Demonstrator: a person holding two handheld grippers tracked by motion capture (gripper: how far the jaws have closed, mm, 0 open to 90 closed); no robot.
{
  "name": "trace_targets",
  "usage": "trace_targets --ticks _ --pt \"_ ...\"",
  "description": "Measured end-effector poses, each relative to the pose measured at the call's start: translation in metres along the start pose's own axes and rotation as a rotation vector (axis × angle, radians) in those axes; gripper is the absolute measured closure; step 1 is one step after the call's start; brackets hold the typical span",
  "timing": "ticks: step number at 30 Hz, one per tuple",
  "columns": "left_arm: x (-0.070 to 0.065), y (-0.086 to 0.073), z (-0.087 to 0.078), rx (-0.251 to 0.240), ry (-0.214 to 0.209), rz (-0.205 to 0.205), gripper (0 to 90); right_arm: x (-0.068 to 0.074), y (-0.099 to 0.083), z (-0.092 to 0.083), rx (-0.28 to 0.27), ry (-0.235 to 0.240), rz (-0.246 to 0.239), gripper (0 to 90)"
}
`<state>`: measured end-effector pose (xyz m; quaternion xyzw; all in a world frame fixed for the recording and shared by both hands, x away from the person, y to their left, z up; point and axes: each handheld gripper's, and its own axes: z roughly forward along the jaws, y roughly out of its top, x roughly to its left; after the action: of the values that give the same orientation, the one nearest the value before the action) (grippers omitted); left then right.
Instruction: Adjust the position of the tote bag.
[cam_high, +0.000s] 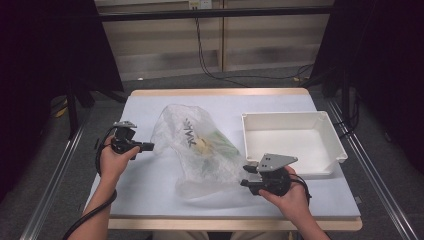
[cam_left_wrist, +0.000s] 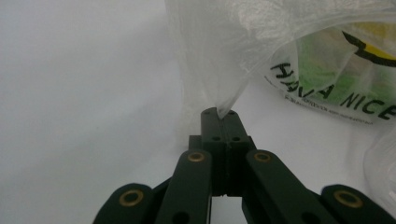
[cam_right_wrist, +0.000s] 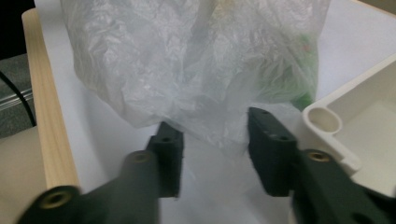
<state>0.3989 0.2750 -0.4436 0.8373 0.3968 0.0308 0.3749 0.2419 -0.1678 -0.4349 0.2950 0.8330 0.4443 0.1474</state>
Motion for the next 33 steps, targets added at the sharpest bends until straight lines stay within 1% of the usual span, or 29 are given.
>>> trace_targets --ticks 1,2,3,4,5,7,8,9,10,11,12,13,14,17,18,19,22,23,24,25,26,27,29,31,32,33 --pt "-0.002 -0.003 -0.003 0.004 -0.003 -0.004 90.0 -0.003 0.002 -0.001 -0.003 -0.004 -0.009 69.6" --pt "-0.002 -0.003 -0.003 0.004 -0.003 -0.004 90.0 -0.003 0.002 -0.001 -0.003 -0.004 -0.009 69.6" --pt "-0.002 -0.007 -0.006 0.008 -0.007 -0.009 90.0 -0.006 0.003 -0.002 -0.013 -0.008 -0.008 77.7" --pt "-0.002 -0.007 -0.006 0.008 -0.007 -0.009 90.0 -0.008 0.004 -0.002 -0.017 -0.003 -0.004 79.1" --pt "-0.003 -0.009 -0.008 0.004 0.000 -0.013 90.0 -0.009 0.005 -0.001 -0.018 -0.010 -0.009 80.8" --pt "-0.003 -0.014 -0.011 0.008 -0.001 -0.023 90.0 -0.009 0.006 -0.001 -0.017 -0.018 -0.012 82.1" --pt "-0.003 -0.017 -0.014 0.015 -0.008 -0.026 90.0 -0.010 0.007 0.000 -0.018 -0.022 -0.014 83.0" --pt "-0.003 -0.023 -0.017 0.007 0.000 -0.032 90.0 -0.012 0.011 0.002 -0.017 -0.014 -0.003 85.6" --pt "-0.003 -0.023 -0.017 0.007 0.000 -0.032 90.0 -0.012 0.011 0.002 -0.017 -0.014 -0.003 85.6" --pt "-0.003 -0.029 -0.021 0.007 0.003 -0.041 90.0 -0.014 0.014 0.004 -0.013 -0.013 -0.001 86.2" --pt "-0.003 -0.029 -0.021 0.007 0.003 -0.041 90.0 -0.014 0.014 0.004 -0.013 -0.013 -0.001 86.2" --pt "-0.003 -0.032 -0.023 0.012 0.004 -0.040 90.0 -0.018 0.018 0.007 -0.008 -0.015 0.002 86.4" --pt "-0.004 -0.036 -0.025 0.013 0.005 -0.049 90.0 -0.020 0.019 0.008 -0.007 -0.017 -0.004 86.5" --pt "-0.005 -0.041 -0.028 0.014 0.011 -0.057 90.0 -0.024 0.022 0.011 -0.007 -0.019 0.002 86.6" --pt "-0.005 -0.042 -0.030 0.018 0.013 -0.053 90.0 -0.026 0.024 0.012 -0.002 -0.023 0.006 86.5" --pt "-0.006 -0.046 -0.032 0.027 0.009 -0.058 90.0 -0.030 0.026 0.013 -0.002 -0.025 0.010 86.6" --pt "-0.008 -0.049 -0.033 0.029 0.013 -0.058 90.0 -0.036 0.031 0.016 -0.001 -0.034 0.015 86.5" --pt "-0.009 -0.050 -0.034 0.027 0.018 -0.056 90.0 -0.036 0.031 0.016 -0.001 -0.034 0.015 86.5" --pt "-0.010 -0.051 -0.035 0.029 0.014 -0.055 90.0 -0.041 0.034 0.017 0.001 -0.040 0.019 86.5" --pt "-0.011 -0.052 -0.036 0.030 0.013 -0.055 90.0 -0.041 0.034 0.017 0.001 -0.040 0.019 86.5" --pt "-0.013 -0.053 -0.037 0.027 0.012 -0.060 90.0 -0.046 0.038 0.021 0.008 -0.040 0.017 86.5" --pt "-0.015 -0.055 -0.038 0.033 0.015 -0.054 90.0 -0.048 0.040 0.022 0.011 -0.039 0.016 86.5" --pt "-0.016 -0.056 -0.039 0.033 0.015 -0.055 90.0 -0.050 0.041 0.024 0.016 -0.041 0.018 86.5" --pt "-0.020 -0.058 -0.040 0.033 0.012 -0.053 90.0 -0.055 0.043 0.028 0.024 -0.044 0.023 86.5" --pt "-0.021 -0.058 -0.040 0.041 0.013 -0.044 90.0 -0.058 0.043 0.030 0.026 -0.046 0.029 86.4" --pt "-0.024 -0.059 -0.041 0.044 0.011 -0.048 90.0 -0.063 0.044 0.033 0.027 -0.046 0.031 86.4"
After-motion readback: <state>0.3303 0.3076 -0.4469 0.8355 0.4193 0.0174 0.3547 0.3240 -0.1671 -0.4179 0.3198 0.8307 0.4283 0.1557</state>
